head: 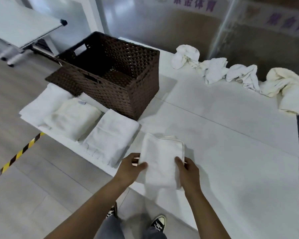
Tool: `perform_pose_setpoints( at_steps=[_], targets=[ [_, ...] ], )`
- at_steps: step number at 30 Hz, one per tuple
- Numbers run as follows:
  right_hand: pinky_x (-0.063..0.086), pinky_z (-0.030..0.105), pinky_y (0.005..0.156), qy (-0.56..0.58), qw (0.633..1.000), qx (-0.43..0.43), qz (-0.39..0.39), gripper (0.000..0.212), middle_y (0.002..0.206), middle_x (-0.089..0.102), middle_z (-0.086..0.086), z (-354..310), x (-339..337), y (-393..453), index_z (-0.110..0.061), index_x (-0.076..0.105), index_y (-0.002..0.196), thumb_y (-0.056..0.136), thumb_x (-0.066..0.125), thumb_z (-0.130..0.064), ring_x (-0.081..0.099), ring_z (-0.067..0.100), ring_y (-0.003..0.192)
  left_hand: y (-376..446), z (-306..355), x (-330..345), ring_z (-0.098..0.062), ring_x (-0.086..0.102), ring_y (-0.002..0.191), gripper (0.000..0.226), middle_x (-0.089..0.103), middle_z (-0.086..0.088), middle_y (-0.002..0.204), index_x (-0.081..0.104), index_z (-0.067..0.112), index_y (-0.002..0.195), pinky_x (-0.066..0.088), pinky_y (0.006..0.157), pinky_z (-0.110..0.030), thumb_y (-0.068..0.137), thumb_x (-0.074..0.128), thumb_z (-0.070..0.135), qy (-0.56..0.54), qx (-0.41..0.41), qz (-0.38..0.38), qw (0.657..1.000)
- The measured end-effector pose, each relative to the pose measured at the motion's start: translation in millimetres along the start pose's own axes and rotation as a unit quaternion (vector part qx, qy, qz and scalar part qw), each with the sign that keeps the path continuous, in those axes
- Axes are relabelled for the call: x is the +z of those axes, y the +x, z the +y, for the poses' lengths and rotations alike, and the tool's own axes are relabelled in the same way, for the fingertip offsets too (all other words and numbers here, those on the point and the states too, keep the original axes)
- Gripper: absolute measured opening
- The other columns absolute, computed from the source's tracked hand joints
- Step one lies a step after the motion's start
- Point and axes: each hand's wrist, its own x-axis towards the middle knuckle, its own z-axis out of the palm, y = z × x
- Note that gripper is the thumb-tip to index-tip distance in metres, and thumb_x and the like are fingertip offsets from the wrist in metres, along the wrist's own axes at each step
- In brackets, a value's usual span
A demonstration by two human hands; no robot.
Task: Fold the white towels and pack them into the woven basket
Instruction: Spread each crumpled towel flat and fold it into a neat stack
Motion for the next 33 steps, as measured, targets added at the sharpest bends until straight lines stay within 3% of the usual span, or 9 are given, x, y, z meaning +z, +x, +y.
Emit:
perform_pose_setpoints(
  at_steps=[2, 6, 10, 14, 23, 28, 31, 33],
  targets=[
    [0.052, 0.034, 0.081, -0.015, 1.000, -0.019, -0.017, 0.027, 0.102, 0.072, 0.002, -15.2, 18.9, 0.2, -0.015, 0.068, 0.111, 0.094, 0.069, -0.036, 0.068, 0.020, 0.095, -2.7, 1.2, -20.7, -0.010, 0.068, 0.087, 0.029, 0.069, 0.001, 0.104, 0.065, 0.025, 0.114, 0.049, 0.063, -0.017, 0.088, 0.076, 0.018, -0.015, 0.004, 0.023, 1.000],
    [0.045, 0.025, 0.069, -0.035, 0.997, -0.048, -0.043, 0.025, 0.098, 0.070, 0.001, -40.2, 61.8, -7.0, -0.015, 0.068, 0.108, 0.094, 0.070, -0.035, 0.066, 0.015, 0.089, -4.0, -4.1, -66.9, -0.017, 0.068, 0.095, 0.031, 0.071, -0.003, 0.107, 0.066, 0.020, 0.117, 0.050, 0.067, -0.021, 0.088, 0.076, 0.018, -0.043, 0.006, 0.053, 0.998],
    [0.047, 0.029, 0.072, -0.041, 0.996, -0.054, -0.061, 0.022, 0.096, 0.070, 0.003, -53.6, 109.5, -17.2, -0.016, 0.068, 0.105, 0.094, 0.070, -0.035, 0.067, 0.021, 0.091, 2.0, -10.6, -113.0, -0.013, 0.068, 0.090, 0.029, 0.070, 0.000, 0.103, 0.065, 0.023, 0.115, 0.049, 0.065, -0.020, 0.089, 0.075, 0.018, -0.048, 0.007, 0.069, 0.996],
    [0.045, 0.022, 0.067, -0.048, 0.995, -0.044, -0.075, 0.020, 0.097, 0.069, -0.001, -60.3, 162.6, -28.2, -0.016, 0.067, 0.106, 0.095, 0.069, -0.032, 0.065, 0.011, 0.088, 18.8, -26.0, -166.2, -0.014, 0.068, 0.091, 0.028, 0.070, 0.003, 0.103, 0.065, 0.027, 0.114, 0.049, 0.069, -0.024, 0.089, 0.075, 0.020, -0.028, 0.000, 0.074, 0.997],
    [0.047, 0.025, 0.073, -0.036, 0.999, -0.003, -0.009, 0.019, 0.102, 0.069, -0.001, -67.9, 266.4, -26.2, -0.018, 0.063, 0.111, 0.095, 0.069, -0.028, 0.061, 0.003, 0.086, 102.5, -35.5, -262.1, -0.016, 0.067, 0.097, 0.032, 0.070, 0.006, 0.106, 0.062, 0.028, 0.120, 0.053, 0.087, -0.033, 0.090, 0.071, 0.024, 0.093, 0.016, -0.014, 0.995],
    [0.051, 0.027, 0.072, -0.025, 0.999, 0.013, 0.036, 0.021, 0.097, 0.072, -0.004, -70.5, 284.6, -12.7, -0.020, 0.062, 0.111, 0.092, 0.070, -0.019, 0.068, 0.013, 0.089, 137.3, -25.7, -270.6, -0.019, 0.066, 0.102, 0.032, 0.069, 0.005, 0.110, 0.061, 0.026, 0.124, 0.051, 0.083, -0.028, 0.093, 0.068, 0.022, 0.119, 0.032, -0.057, 0.991],
    [0.053, 0.031, 0.079, -0.047, 0.997, 0.022, 0.058, 0.022, 0.097, 0.071, -0.005, -62.0, 293.8, -1.4, -0.025, 0.059, 0.112, 0.093, 0.068, -0.021, 0.069, 0.020, 0.094, 156.1, -22.5, -267.7, -0.016, 0.063, 0.106, 0.050, 0.063, 0.005, 0.122, 0.052, 0.022, 0.142, 0.046, 0.077, -0.014, 0.095, 0.067, 0.023, 0.168, 0.037, -0.070, 0.983],
    [0.050, 0.029, 0.080, -0.055, 0.997, 0.028, 0.054, 0.033, 0.098, 0.069, -0.010, -53.5, 299.2, 6.2, -0.026, 0.056, 0.124, 0.093, 0.068, -0.023, 0.068, 0.018, 0.096, 166.1, -28.3, -265.9, -0.022, 0.050, 0.130, 0.073, 0.046, -0.001, 0.146, 0.030, 0.023, 0.157, 0.044, 0.097, -0.021, 0.094, 0.068, 0.022, 0.230, 0.051, -0.086, 0.968]
  ],
)
